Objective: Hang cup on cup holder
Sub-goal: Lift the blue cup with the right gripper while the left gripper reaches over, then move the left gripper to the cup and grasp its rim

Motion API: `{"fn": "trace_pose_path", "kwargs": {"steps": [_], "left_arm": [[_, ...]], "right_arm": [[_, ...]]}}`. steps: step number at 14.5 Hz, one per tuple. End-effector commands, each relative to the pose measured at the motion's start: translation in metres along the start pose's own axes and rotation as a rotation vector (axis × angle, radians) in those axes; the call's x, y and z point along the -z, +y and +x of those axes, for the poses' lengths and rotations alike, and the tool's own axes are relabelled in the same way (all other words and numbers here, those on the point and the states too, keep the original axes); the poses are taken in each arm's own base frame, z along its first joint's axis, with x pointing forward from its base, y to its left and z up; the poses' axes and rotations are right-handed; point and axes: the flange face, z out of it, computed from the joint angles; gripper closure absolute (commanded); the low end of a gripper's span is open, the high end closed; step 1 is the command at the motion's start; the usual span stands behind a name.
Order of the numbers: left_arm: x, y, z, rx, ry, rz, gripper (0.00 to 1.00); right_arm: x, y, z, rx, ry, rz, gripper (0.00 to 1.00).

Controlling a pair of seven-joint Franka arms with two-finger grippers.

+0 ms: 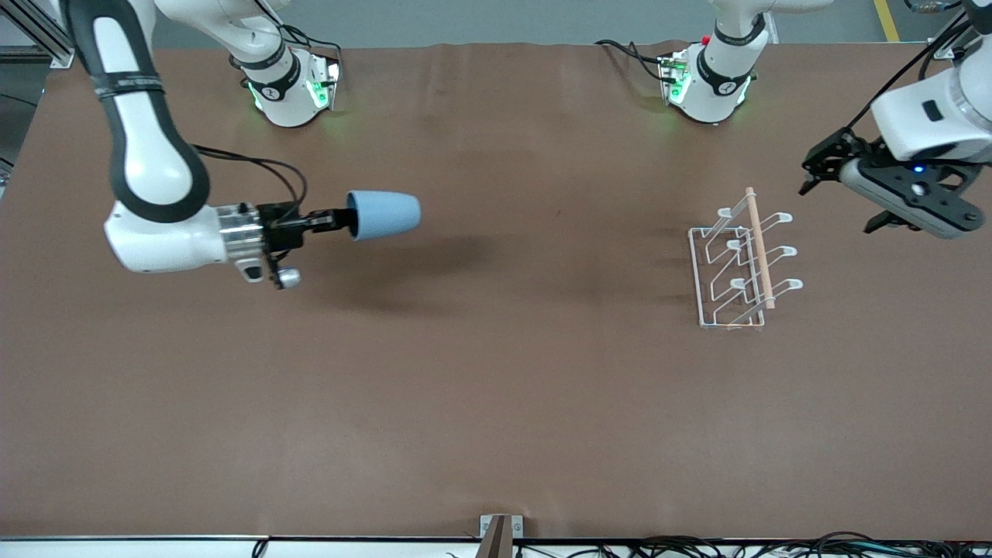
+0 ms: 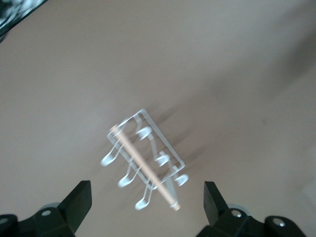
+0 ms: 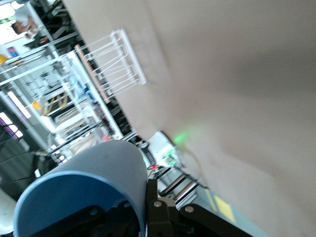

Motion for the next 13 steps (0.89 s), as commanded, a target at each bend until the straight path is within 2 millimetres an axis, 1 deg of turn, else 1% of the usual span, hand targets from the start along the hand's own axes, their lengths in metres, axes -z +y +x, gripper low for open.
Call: {"fn": "trace_pose_path", "kwargs": {"steps": [1, 2, 3, 4, 5, 6, 7, 8, 11, 12, 13], "left_arm": [[-0.008, 0.022, 0.020, -0.087, 0.058, -0.166, 0.00], [-0.013, 0.032, 0.026, -0.109, 0.087, -0.254, 0.00], [-0.021, 0.044, 0.037, -0.130, 0.103, -0.322, 0.00], [-0.029, 0.066, 0.050, -0.167, 0.105, -0.367, 0.00], [-0.036, 0.088, 0.060, -0.205, 0.093, -0.387, 0.00], [-0.045, 0.109, 0.072, -0.241, 0.080, -0.405, 0.00], [-0.058, 0.136, 0.086, -0.285, 0.073, -0.446, 0.00], [-0.066, 0.157, 0.097, -0.314, 0.086, -0.480, 0.00], [-0.086, 0.207, 0.123, -0.366, 0.119, -0.511, 0.00], [-0.092, 0.220, 0.129, -0.380, 0.130, -0.512, 0.00], [-0.102, 0.236, 0.137, -0.385, 0.140, -0.517, 0.00]], "right_arm": [[-0.037, -0.014, -0.010, 0.000, -0.035, 0.088, 1.00], [-0.050, -0.020, -0.012, -0.002, -0.053, 0.116, 1.00], [-0.062, -0.023, -0.015, -0.008, -0.071, 0.132, 1.00], [-0.068, -0.023, -0.016, -0.012, -0.078, 0.140, 1.00], [-0.082, -0.022, -0.016, -0.024, -0.098, 0.147, 1.00], [-0.090, -0.016, -0.016, -0.041, -0.109, 0.155, 1.00], [-0.105, -0.016, -0.021, -0.046, -0.127, 0.167, 1.00], [-0.111, -0.013, -0.023, -0.052, -0.134, 0.163, 1.00], [-0.114, -0.013, -0.024, -0.055, -0.138, 0.165, 1.00], [-0.114, -0.013, -0.023, -0.056, -0.137, 0.164, 1.00], [-0.115, -0.013, -0.024, -0.055, -0.139, 0.167, 1.00]]}}
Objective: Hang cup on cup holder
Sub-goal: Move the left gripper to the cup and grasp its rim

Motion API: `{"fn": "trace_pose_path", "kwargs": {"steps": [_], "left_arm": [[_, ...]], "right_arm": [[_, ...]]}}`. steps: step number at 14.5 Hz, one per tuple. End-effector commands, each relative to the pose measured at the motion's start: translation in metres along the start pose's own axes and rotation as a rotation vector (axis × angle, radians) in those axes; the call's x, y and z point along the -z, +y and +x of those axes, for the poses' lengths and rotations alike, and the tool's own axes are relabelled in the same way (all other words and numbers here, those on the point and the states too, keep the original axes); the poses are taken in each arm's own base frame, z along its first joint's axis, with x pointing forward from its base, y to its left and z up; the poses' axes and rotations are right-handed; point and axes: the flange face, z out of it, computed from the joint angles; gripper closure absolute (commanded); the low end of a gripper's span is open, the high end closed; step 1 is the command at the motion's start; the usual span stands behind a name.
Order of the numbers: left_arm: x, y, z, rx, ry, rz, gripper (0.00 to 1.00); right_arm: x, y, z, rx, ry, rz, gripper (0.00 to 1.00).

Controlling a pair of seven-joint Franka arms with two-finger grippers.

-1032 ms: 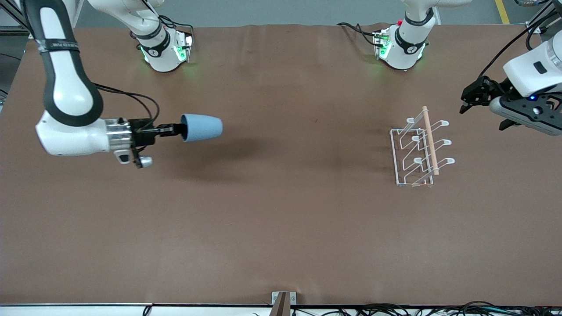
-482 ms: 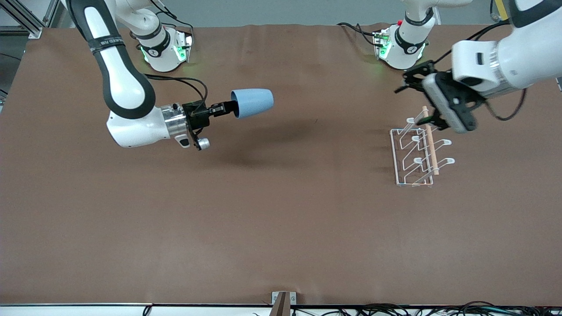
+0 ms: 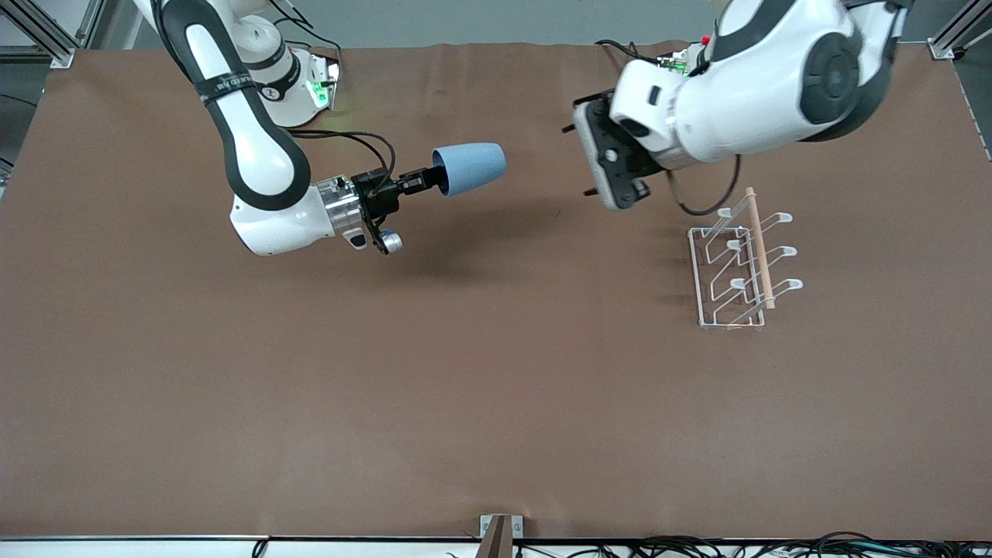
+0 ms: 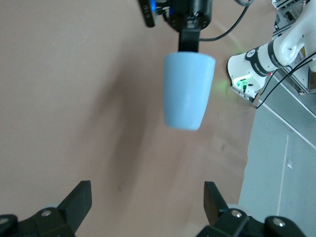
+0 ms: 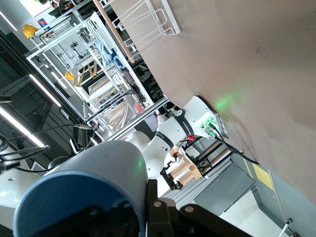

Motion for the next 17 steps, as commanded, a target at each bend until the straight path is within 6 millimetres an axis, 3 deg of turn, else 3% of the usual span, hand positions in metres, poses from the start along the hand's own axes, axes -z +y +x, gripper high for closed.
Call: {"fn": "trace_pose_path", "kwargs": {"steps": [1, 4, 11, 14, 16, 17], "left_arm": [[-0.035, 0.015, 0.028, -0.006, 0.021, -0.016, 0.00], [-0.076, 0.030, 0.047, 0.016, 0.018, -0.021, 0.00], [-0.148, 0.038, 0.067, -0.037, -0.010, 0.018, 0.00], [-0.164, 0.041, 0.067, -0.041, -0.018, 0.015, 0.00], [-0.172, 0.044, 0.065, -0.046, -0.026, 0.018, 0.09], [-0.174, 0.043, 0.063, -0.049, -0.036, 0.021, 0.23]], "right_arm": [[0.001, 0.000, -0.006, 0.001, 0.006, 0.035, 1.00], [0.001, 0.000, -0.006, 0.001, 0.006, 0.035, 1.00], [0.001, -0.001, -0.006, 0.004, 0.008, 0.035, 1.00], [0.001, -0.001, -0.006, 0.004, 0.008, 0.035, 1.00], [0.001, -0.001, -0.006, 0.004, 0.008, 0.035, 1.00], [0.001, -0.001, -0.006, 0.004, 0.008, 0.035, 1.00]]}}
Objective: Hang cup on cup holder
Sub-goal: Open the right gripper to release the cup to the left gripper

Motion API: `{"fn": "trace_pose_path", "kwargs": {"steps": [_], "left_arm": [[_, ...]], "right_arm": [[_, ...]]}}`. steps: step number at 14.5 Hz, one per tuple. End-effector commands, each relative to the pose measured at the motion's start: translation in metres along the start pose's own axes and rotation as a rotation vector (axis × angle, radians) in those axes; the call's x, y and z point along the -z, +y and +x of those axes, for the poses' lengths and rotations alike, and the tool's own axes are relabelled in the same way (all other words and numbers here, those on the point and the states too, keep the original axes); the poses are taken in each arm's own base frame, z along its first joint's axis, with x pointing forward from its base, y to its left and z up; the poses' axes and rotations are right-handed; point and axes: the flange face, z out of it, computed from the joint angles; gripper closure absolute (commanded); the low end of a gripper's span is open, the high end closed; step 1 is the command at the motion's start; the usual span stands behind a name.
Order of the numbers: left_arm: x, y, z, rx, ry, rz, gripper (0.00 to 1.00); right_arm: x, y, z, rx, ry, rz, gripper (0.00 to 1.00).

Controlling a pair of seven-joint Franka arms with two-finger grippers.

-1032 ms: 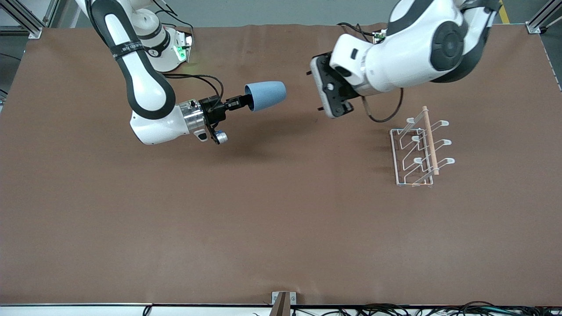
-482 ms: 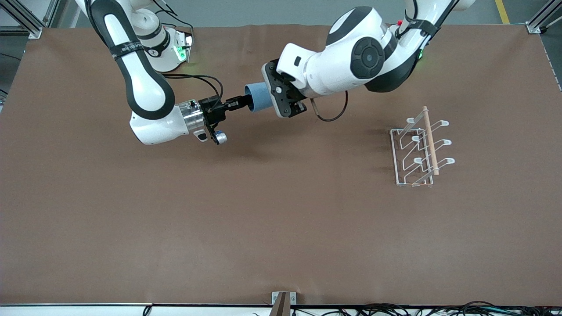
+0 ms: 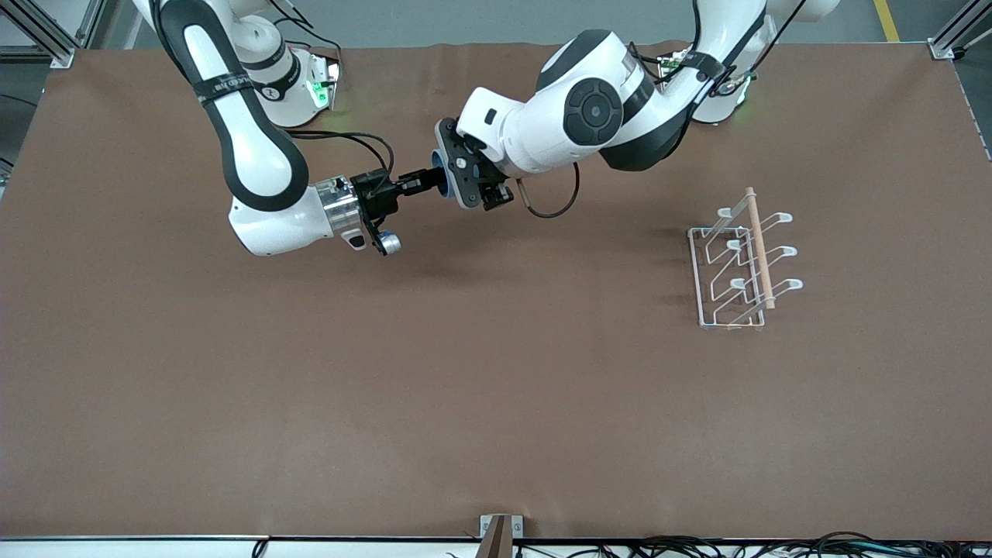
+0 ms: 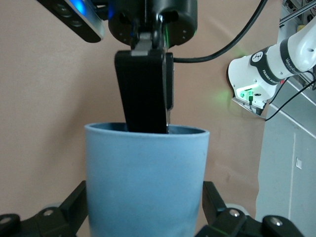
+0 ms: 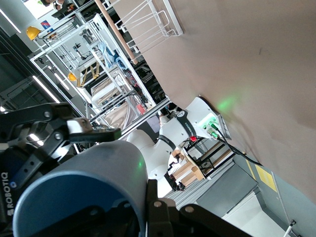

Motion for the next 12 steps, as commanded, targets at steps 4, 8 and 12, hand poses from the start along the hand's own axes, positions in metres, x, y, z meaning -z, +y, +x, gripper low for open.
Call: {"fn": "trace_pose_path", "kwargs": {"steps": [4, 8, 12], "left_arm": [[-0.006, 0.007, -0.002, -0.028, -0.030, 0.058, 0.59], [0.005, 0.004, -0.004, -0.031, -0.025, 0.076, 0.73], [0.012, 0.001, -0.008, -0.035, -0.051, 0.095, 0.92]], "right_arm": [[0.000, 0.000, -0.006, 0.004, 0.004, 0.028, 1.00], [0.000, -0.001, -0.007, 0.000, -0.003, 0.030, 0.09], [0.011, -0.003, -0.006, 0.002, 0.009, 0.040, 0.00]]}}
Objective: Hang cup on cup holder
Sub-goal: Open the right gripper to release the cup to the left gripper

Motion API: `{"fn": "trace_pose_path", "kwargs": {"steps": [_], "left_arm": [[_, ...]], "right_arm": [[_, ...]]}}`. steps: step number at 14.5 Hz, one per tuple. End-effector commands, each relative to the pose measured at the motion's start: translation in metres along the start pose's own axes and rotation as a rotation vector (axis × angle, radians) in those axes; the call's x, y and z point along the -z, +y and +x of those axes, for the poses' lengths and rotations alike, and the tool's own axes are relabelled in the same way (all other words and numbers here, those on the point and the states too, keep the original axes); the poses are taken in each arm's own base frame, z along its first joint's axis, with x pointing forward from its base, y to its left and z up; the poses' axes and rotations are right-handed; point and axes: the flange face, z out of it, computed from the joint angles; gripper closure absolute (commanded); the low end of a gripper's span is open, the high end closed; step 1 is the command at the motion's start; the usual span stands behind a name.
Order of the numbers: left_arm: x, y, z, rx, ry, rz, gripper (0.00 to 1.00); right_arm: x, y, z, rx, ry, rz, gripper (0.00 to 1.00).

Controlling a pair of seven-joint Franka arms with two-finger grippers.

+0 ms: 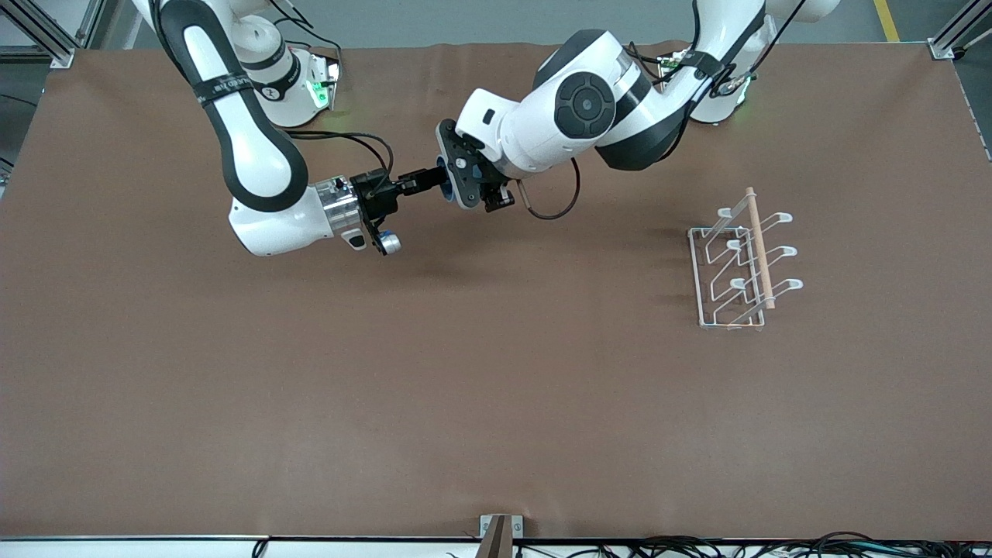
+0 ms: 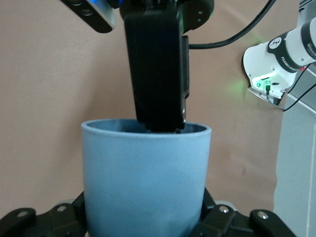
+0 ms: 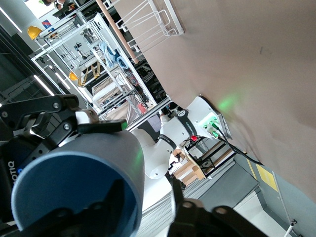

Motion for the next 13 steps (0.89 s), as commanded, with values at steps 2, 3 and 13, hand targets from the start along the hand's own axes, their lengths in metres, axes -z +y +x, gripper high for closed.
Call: {"fn": "trace_pose_path", "kwargs": {"steps": [2, 3, 13], "left_arm": [[0.015, 0.001, -0.013, -0.055, -0.107, 0.121, 0.94], [0.016, -0.003, -0.020, -0.045, -0.170, 0.152, 0.95], [0.072, -0.056, -0.089, -0.193, -0.721, 0.447, 1.00]], "right_arm": [[0.028, -0.003, -0.004, -0.003, 0.041, 0.046, 0.00], [0.043, -0.001, 0.000, -0.020, 0.072, 0.051, 0.00], [0.297, -0.052, -0.028, -0.123, 0.493, -0.596, 0.00]]}}
